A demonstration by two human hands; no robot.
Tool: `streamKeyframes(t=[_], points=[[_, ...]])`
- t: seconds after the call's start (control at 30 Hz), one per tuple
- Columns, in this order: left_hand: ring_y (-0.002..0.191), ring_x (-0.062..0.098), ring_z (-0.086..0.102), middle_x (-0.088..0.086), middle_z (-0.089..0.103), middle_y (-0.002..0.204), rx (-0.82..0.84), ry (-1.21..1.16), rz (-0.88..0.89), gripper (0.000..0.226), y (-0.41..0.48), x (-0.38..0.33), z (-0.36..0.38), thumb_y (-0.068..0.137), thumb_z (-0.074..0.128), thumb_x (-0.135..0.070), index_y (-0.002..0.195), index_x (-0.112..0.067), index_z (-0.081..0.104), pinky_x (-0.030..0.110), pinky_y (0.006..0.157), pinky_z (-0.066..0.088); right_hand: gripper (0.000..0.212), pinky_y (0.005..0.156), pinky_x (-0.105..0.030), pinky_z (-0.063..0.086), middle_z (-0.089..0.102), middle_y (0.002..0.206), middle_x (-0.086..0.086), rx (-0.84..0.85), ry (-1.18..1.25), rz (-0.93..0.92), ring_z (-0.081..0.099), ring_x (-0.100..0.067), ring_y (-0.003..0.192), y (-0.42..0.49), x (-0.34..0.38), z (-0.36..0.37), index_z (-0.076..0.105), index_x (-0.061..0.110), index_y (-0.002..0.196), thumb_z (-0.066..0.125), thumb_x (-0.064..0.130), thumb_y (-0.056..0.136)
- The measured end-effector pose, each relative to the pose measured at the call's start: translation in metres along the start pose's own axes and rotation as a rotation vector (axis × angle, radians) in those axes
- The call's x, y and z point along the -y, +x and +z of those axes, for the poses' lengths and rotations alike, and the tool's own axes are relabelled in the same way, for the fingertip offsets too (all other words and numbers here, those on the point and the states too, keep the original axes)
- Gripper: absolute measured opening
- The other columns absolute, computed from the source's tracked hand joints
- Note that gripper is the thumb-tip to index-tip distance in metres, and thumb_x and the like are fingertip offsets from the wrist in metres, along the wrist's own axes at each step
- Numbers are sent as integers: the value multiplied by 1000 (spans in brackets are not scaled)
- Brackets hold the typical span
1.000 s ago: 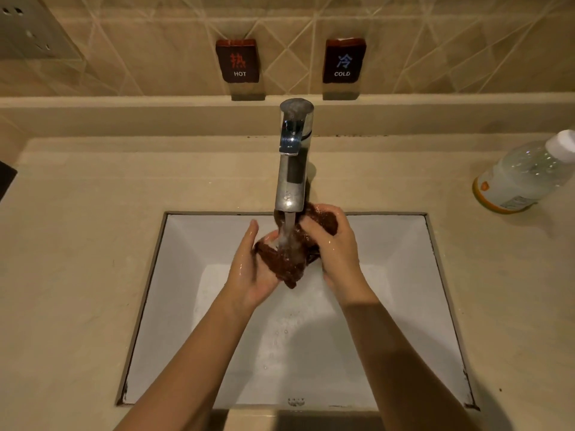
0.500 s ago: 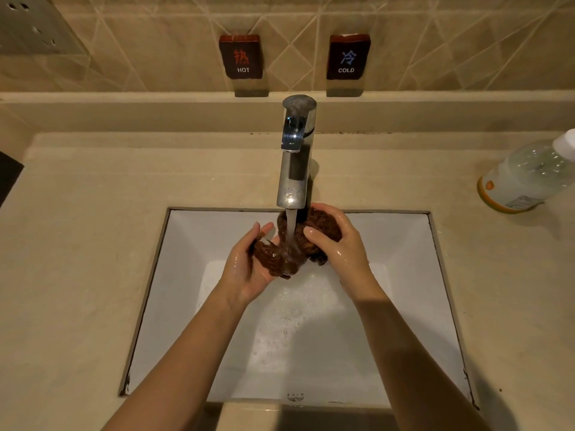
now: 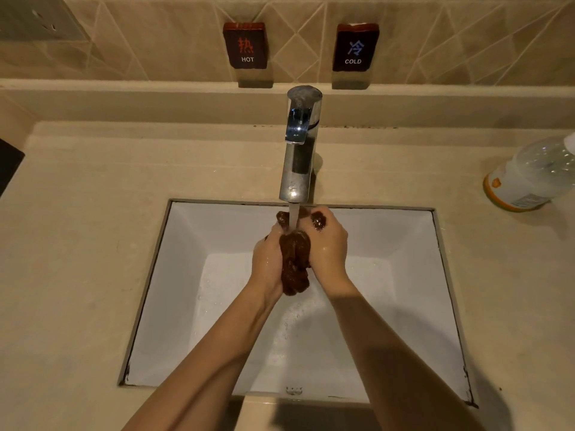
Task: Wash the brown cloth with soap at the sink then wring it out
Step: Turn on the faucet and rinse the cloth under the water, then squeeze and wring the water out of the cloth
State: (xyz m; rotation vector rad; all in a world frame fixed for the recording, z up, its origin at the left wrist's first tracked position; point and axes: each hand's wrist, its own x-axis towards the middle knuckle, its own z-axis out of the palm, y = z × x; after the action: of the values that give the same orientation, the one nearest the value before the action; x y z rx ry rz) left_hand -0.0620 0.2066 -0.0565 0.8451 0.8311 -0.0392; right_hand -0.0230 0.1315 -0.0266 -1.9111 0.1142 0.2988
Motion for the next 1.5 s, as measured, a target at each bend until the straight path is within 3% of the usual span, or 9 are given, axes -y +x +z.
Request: streamKeyframes(t=[0.2, 0.43, 0.7, 0.87, 0.97, 1.1, 1.27, 1.4, 1.5], points=[[95, 28, 67, 14, 74, 99, 81, 6, -92, 63, -5, -22, -4, 91, 38, -62, 111, -11, 69, 38, 78, 55, 37, 95, -35, 51, 56, 121, 3, 164, -78, -90, 54, -13, 111, -18, -5, -12, 53, 28, 124, 54, 41, 89], [74, 18, 71, 7, 73, 80, 268, 55, -91, 52, -8, -31, 0, 93, 40, -56, 96, -14, 69, 27, 66, 58, 28, 92, -36, 51, 54, 113, 4, 37, -209, -156, 56, -12, 99, -29, 18, 1, 56, 26, 108, 51, 45, 89], [109, 29, 63, 16, 69, 111, 271, -6, -178, 44, -6, -27, -4, 89, 53, -45, 111, -10, 68, 43, 102, 44, 41, 110, -47, 31, 45, 131, -3, 194, -107, -25, 41, -23, 125, -6, -2, -1, 50, 29, 121, 27, 51, 95], [86, 22, 66, 10, 70, 88, 285, -19, -186, 17, -1, -13, -2, 88, 60, -24, 91, -9, 69, 35, 85, 52, 76, 110, -47, 32, 50, 130, 2, 339, -226, -97, 40, -21, 129, 2, -3, -20, 50, 24, 121, 13, 76, 80], [83, 27, 66, 15, 69, 92, 257, -16, -86, 23, 2, -15, 3, 88, 61, -19, 103, -3, 65, 41, 73, 57, 57, 102, -22, 38, 51, 127, 3, 317, -71, -77, 48, -4, 115, 8, 14, -40, 45, 20, 133, 23, 55, 95], [77, 30, 66, 18, 68, 91, 206, -14, 5, 29, 1, -22, 3, 82, 66, -15, 106, 1, 63, 44, 75, 56, 35, 82, -32, 51, 62, 99, 5, 86, 44, -63, 58, -12, 91, 19, 59, -63, 57, 20, 108, 29, 39, 99], [89, 36, 64, 23, 66, 103, 100, 78, 112, 52, 5, -25, 2, 77, 75, -24, 119, 2, 60, 45, 81, 54, 45, 49, -22, 39, 65, 71, -3, 347, 142, 11, 47, -10, 51, 20, 111, -55, 61, 10, 101, 28, 41, 99], [69, 12, 72, 2, 74, 81, 77, 179, 143, 14, 8, -24, 5, 87, 66, -25, 96, -15, 66, 22, 56, 55, 50, 42, -20, 29, 58, 62, -3, 470, 240, 20, 38, -8, 43, 25, 124, -45, 63, 4, 100, 29, 41, 99], [81, 15, 70, 1, 73, 85, 62, 211, 140, 18, 8, -19, 1, 85, 67, -32, 95, -18, 67, 25, 65, 55, 43, 44, -22, 24, 51, 56, -2, 483, 326, 2, 33, -8, 43, 29, 126, -45, 62, 0, 97, 37, 36, 99]])
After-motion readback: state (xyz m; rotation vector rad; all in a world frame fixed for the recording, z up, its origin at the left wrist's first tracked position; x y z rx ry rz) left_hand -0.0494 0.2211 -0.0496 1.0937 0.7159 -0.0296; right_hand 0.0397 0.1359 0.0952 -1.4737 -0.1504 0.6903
